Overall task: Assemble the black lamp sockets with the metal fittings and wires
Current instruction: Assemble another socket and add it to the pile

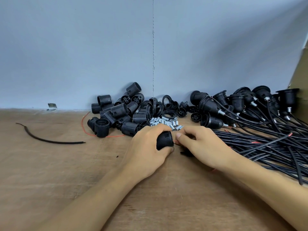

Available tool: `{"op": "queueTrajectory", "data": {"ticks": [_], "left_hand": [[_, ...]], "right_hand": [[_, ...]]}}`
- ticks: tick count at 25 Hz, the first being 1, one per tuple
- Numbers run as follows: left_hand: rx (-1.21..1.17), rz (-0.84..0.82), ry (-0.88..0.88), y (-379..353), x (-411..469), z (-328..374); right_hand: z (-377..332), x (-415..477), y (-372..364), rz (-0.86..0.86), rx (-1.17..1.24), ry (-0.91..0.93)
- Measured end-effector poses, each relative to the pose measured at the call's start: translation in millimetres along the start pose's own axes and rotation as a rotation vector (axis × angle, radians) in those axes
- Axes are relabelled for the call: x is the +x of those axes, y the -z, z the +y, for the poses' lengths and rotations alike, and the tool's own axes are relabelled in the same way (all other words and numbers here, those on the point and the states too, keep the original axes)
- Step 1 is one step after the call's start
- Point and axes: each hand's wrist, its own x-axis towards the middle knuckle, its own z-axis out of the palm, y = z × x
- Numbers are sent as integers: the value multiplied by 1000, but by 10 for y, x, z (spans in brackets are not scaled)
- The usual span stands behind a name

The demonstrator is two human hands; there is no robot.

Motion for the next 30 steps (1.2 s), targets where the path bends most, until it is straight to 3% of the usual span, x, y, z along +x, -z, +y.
{"op": "queueTrajectory", "data": {"ticks": [4,8,18,24,30], "left_hand": [[22,47,-78,7,14,-18],[-27,46,-87,29,-7,-15],[-115,0,-9,24,-26,-47],[-153,-74,27,24,-20,-24],[-136,-37,-17,25,-21,-12]], "right_hand": [[-5,45,-13,-77,-119,-90],[13,45,58,-210,95,-159],[26,-53,-77,-17,339,-59],[-6,-96,-98,96,358,-40],[-44,-106,-96,131,333,-56]]}}
